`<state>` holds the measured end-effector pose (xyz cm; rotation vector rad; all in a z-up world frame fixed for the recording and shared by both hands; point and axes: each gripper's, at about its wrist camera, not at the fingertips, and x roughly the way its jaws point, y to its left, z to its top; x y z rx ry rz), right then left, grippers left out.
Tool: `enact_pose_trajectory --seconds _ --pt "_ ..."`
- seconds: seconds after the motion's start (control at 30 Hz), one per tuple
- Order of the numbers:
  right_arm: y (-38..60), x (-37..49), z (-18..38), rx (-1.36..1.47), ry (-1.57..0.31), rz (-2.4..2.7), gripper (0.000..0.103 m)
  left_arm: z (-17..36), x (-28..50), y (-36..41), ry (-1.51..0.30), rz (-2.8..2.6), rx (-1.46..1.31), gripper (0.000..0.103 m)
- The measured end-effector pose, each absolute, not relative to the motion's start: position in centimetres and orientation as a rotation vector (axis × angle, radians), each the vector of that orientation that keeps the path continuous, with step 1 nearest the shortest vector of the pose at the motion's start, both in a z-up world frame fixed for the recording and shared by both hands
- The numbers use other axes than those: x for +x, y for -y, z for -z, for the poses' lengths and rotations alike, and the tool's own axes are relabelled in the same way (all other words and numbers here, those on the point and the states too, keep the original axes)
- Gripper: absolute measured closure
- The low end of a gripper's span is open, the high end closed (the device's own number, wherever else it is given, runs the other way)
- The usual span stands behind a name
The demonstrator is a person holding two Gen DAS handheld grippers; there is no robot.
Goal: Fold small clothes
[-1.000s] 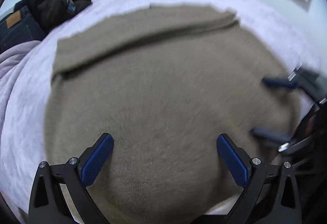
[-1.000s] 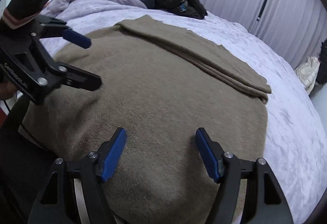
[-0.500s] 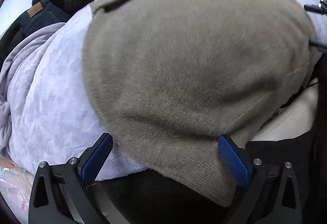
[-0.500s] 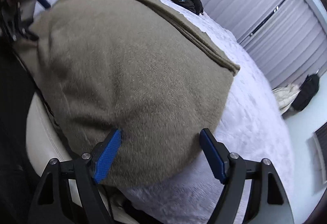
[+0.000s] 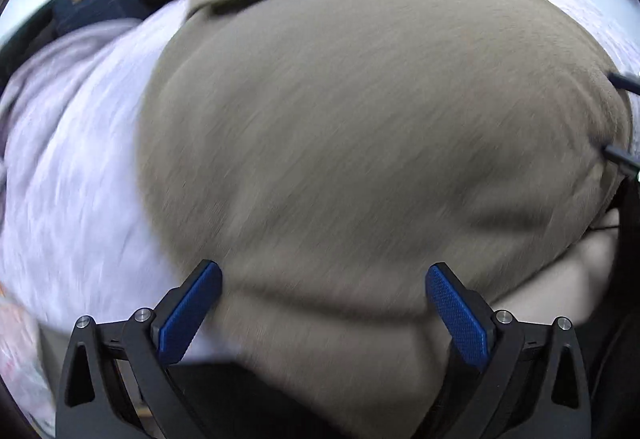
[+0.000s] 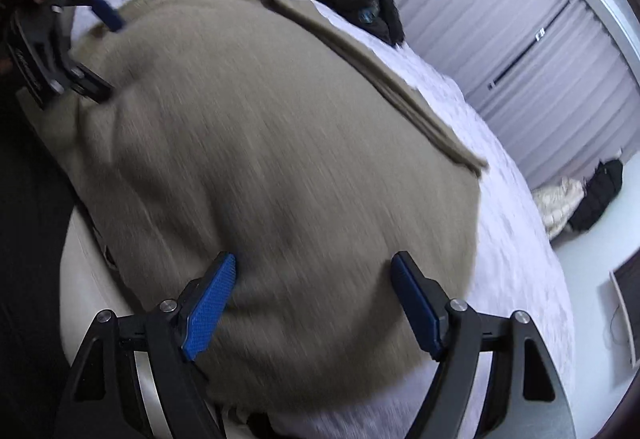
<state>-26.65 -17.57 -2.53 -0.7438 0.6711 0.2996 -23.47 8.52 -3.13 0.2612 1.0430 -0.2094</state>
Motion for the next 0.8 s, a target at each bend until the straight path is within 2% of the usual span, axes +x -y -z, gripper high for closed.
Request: enact_pose_trajectory --seconds 0.17,0.37,0.47,0.67,0.73,0.8 --pt "22.4 -27.9 1.2 -0.577 -0.768 -0.231 0.022 2.1 -23.7 -12.9 -1.05 0.235 0.018 0.0" --pt "26.2 -28.0 -0.4 -0.249 -0.812 -0.239 0.022 2.9 -22.0 -11.8 -1.086 0.281 -0.141 0.0" --pt "26.0 -27.7 0.1 -0.235 -0.835 -0.271 0.022 4.0 -22.1 -10.5 -1.137 0.242 -0.121 0.0" --pt "27.0 -27.2 0.8 -0.178 -0.871 -0.3 0.022 3.5 -23.4 -10.5 -1.124 0.199 -0.138 0.0" --pt "26.3 -27.2 -0.1 -0.217 -0.837 -0.26 0.022 1.4 -24.0 -10.8 -1.039 0.214 -0.11 0.0" --pt "23.8 -27.9 -1.3 -0.325 -0.722 -0.253 0.022 -0.6 -24.9 -9.5 -0.953 0.225 -0.041 0.0"
